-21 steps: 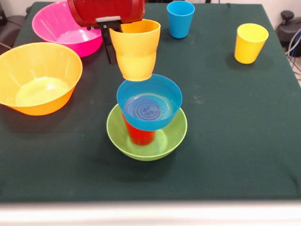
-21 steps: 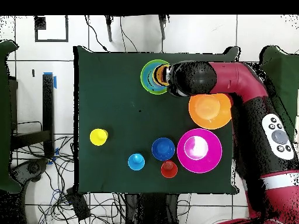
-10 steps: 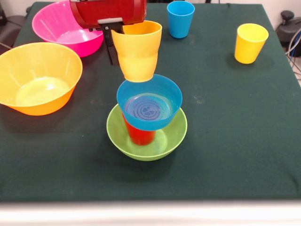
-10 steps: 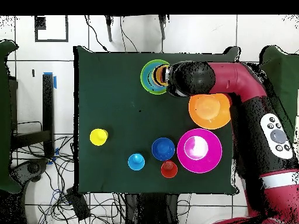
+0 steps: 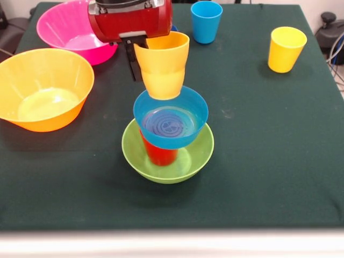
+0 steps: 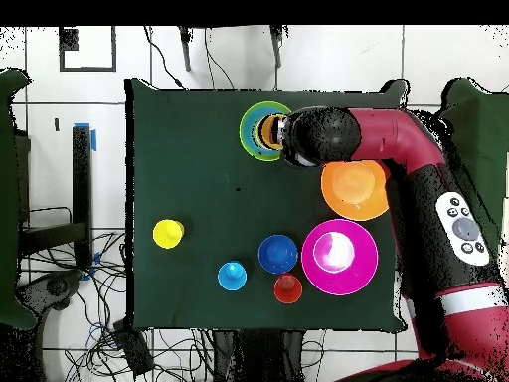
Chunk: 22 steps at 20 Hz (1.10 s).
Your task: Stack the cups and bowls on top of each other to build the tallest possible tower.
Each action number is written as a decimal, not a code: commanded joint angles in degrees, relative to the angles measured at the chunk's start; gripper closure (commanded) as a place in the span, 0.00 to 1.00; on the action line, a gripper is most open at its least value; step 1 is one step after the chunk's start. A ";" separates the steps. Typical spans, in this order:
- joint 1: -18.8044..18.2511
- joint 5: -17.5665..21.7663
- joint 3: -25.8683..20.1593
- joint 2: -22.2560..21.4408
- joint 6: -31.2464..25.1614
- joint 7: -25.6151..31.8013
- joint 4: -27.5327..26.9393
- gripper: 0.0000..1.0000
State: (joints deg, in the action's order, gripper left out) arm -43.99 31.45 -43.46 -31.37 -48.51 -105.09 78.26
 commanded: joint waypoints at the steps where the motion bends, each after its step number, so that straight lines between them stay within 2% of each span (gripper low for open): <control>1: 2.40 5.68 1.92 2.59 -3.81 15.62 -2.53 1.00; 22: 2.11 6.51 1.85 3.18 -4.40 17.82 -3.46 1.00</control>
State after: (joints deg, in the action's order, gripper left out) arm -43.36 31.91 -43.45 -29.71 -48.52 -105.08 77.52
